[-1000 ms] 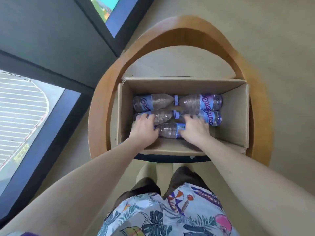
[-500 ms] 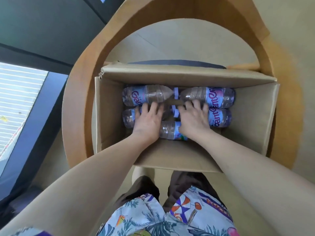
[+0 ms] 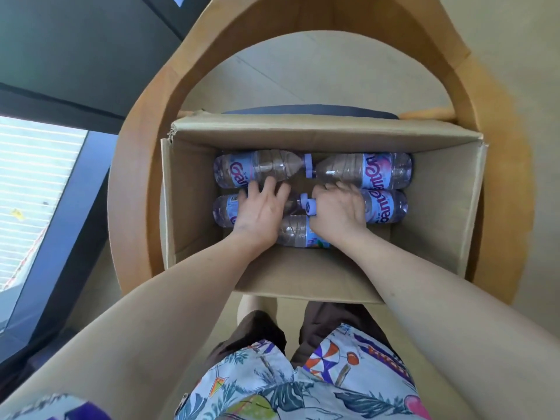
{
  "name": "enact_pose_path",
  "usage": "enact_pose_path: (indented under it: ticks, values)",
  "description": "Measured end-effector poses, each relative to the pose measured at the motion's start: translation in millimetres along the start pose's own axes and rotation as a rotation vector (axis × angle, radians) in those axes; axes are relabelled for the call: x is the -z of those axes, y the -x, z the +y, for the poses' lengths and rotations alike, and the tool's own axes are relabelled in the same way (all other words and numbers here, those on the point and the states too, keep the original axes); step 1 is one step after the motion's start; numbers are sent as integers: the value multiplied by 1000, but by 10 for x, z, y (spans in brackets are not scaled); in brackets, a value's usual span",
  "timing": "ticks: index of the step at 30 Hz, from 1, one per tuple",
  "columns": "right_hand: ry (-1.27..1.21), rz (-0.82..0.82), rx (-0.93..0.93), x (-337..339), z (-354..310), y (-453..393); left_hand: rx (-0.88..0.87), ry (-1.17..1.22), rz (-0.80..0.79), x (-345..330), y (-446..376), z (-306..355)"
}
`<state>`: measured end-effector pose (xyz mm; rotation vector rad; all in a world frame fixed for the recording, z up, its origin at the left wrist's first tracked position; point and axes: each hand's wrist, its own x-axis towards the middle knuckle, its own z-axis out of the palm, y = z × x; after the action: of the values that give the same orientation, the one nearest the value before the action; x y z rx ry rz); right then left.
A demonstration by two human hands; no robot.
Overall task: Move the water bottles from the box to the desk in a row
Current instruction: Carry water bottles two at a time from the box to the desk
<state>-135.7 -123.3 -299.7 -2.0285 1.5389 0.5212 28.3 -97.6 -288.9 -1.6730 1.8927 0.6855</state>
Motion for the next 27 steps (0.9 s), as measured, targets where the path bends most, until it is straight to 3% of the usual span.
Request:
enact_pose_path:
  ticks: [4,8,11,18,21,27]
  values:
    - [36,-39,109,109,53,43,0,97,-120,135,-33,-62]
    - [-56,-112,103,284,122,61,-140,199,-177,328,-37,-229]
    - [-219,-153,1,386,176,173,-154,191,-212,369,143,-214]
    - [-473,-53,-168,816,282,515,-232,42,-386,594,522,0]
    - [-569,23,-224,1111,258,635,-163,171,-450,919,542,-14]
    - [-860,168,-353,1603,230,916,-18,659,-488,1717,599,-69]
